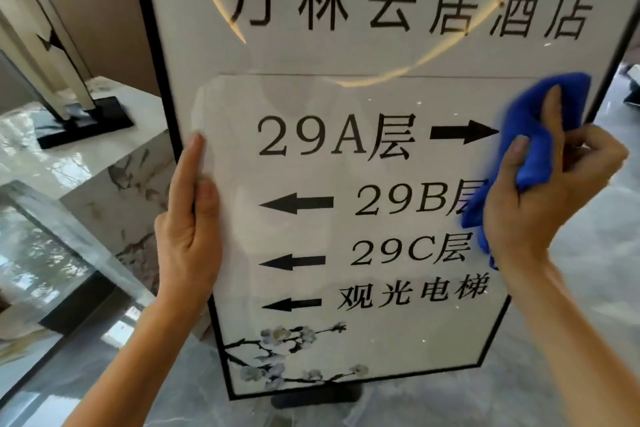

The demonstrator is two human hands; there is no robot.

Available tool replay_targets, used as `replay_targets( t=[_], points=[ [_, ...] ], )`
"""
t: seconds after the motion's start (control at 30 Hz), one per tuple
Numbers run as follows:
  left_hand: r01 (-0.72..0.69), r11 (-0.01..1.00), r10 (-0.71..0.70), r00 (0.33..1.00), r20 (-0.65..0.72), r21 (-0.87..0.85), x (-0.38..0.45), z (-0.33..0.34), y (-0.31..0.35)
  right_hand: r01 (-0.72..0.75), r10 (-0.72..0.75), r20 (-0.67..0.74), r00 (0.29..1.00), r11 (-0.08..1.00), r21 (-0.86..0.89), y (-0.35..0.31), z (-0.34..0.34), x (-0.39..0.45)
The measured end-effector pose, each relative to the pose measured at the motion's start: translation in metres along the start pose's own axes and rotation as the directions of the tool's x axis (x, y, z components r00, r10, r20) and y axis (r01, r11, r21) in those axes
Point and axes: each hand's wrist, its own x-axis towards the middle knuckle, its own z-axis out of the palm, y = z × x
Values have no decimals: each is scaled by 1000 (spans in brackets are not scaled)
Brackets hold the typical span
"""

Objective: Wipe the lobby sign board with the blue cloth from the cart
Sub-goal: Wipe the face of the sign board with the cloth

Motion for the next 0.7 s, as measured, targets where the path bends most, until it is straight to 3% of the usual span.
replay_targets(
  t=[0.13,0.27,0.37,0.47,0.6,0.7],
  points=[
    [-76,997,76,997,-19,9,1,7,-2,-18,18,2,1000,998,66,-63,19,-45],
    [-89,995,87,995,-46,-33,-2,7,-8,64,-83,179,980,992,112,-132,35,-112],
    [-61,997,59,997,-51,-50,0,4,-10,165,-178,343,922,984,67,-167,40,-168],
    [-48,998,46,999,-25,-44,-1,2,-9,376,-341,471,814,926,21,-173,29,-217],
    [-57,997,59,998,21,-56,-3,0,-11,530,-470,530,706,847,44,-151,16,-229],
    [-39,998,40,999,33,-46,1,-1,-8,541,-468,546,695,841,33,-128,6,-203]
  ],
)
